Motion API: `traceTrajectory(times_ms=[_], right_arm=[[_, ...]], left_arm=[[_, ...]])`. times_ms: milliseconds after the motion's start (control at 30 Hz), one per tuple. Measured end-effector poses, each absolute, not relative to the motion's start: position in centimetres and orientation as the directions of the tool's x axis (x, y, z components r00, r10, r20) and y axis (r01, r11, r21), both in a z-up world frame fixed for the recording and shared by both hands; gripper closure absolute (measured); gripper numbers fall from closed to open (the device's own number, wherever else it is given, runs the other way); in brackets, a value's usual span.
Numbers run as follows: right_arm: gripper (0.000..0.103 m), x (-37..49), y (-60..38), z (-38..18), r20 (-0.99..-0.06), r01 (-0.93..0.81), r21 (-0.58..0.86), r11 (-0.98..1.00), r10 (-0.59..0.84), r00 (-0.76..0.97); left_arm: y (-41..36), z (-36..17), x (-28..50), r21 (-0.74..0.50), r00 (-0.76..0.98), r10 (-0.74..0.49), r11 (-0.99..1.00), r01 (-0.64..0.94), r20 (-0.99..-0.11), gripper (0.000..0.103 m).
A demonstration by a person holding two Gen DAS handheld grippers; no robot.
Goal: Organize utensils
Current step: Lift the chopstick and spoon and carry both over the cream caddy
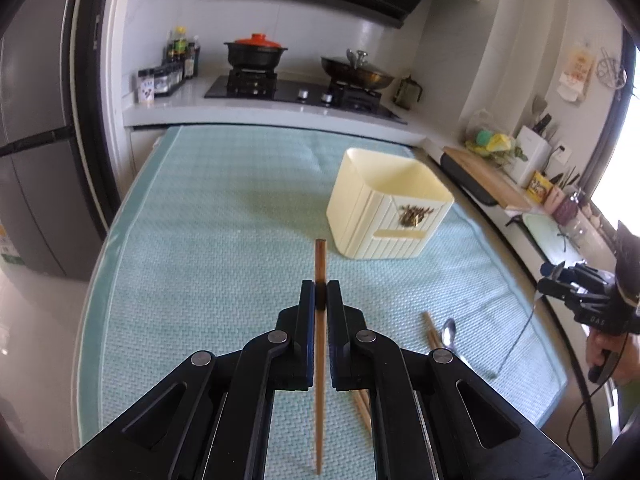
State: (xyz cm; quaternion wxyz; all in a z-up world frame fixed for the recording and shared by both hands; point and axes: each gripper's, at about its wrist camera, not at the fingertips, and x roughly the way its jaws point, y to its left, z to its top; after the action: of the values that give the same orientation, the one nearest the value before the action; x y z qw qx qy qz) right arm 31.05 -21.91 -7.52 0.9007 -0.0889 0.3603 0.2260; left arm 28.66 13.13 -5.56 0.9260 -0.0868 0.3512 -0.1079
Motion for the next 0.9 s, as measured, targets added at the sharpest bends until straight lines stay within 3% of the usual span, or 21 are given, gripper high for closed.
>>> traceTrajectory(times_ms=[900], right_arm=[[0.061,32.2,-19.6,0.7,-0.586,-0.484,-0.077,0.872,0.353,0.729]], left_arm=[[13.0,1.7,29.7,-0.238,0.804,-0.296,0.951,0.198,-0.516,0.1]])
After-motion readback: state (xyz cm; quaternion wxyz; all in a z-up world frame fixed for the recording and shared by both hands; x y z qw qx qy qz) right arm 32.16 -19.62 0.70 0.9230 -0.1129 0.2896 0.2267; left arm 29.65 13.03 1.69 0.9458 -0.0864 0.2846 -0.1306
